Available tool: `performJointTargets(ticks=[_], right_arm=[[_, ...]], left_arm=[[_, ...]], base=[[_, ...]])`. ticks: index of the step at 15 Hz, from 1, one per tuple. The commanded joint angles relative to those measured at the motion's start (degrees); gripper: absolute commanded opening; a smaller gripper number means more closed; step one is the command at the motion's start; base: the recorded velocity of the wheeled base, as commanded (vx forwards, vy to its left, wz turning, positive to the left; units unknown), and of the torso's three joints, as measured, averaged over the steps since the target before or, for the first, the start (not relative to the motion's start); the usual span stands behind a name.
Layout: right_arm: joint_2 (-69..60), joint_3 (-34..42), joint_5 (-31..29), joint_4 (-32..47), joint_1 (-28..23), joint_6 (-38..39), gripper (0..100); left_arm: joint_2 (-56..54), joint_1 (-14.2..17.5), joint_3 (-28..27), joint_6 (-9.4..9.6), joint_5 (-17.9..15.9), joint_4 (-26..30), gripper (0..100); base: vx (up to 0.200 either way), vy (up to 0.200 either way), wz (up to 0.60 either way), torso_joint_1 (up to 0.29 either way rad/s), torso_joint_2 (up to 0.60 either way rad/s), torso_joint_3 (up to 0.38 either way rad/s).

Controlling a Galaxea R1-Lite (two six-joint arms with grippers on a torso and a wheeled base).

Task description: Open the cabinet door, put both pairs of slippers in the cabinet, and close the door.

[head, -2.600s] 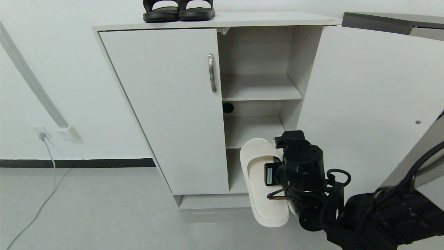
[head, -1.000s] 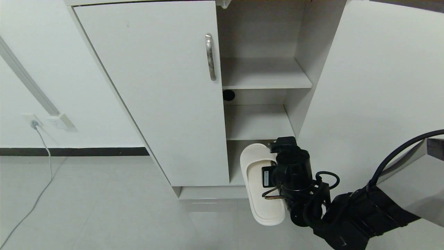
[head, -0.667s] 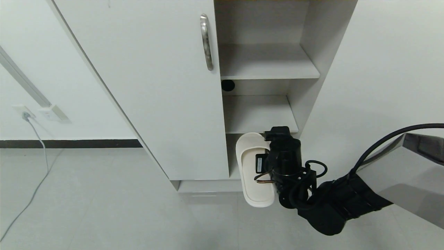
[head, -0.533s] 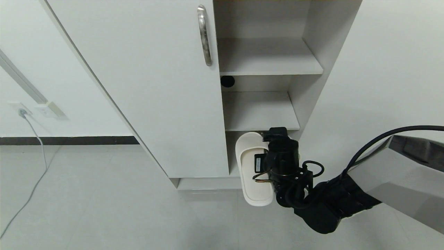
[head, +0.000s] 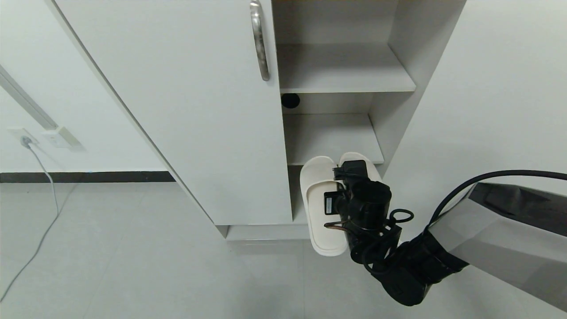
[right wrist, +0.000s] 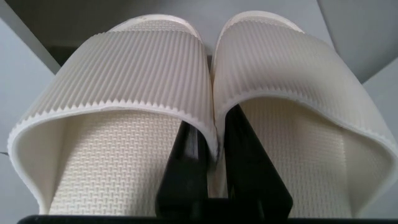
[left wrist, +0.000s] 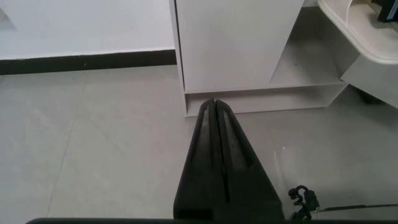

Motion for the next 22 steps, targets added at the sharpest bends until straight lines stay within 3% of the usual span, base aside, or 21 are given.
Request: performJointTargets(ticks=[1, 13, 22], right_arm=[[0.29, -0.02, 0.01, -0.08, -0.08, 0.0, 0], [0.56, 0.07, -0.16, -0.52, -0.52, -0.08, 0], [0.29, 0.33, -0.25, -0.52, -0.61, -0.96, 0]], left_arm=[[0.07, 0.04, -0.01, 0.0, -0.02, 0.0, 0], [0.07, 0.04, -0.01, 0.0, -0.02, 0.0, 0], [0.07, 0.04, -0.01, 0.0, -0.02, 0.0, 0]], base=[[0.0, 0.0, 0.0, 0.0, 0.0, 0.0], [0.0, 0.0, 0.0, 0.0, 0.0, 0.0], [0.2, 0.0, 0.0, 0.001, 0.0, 0.002]])
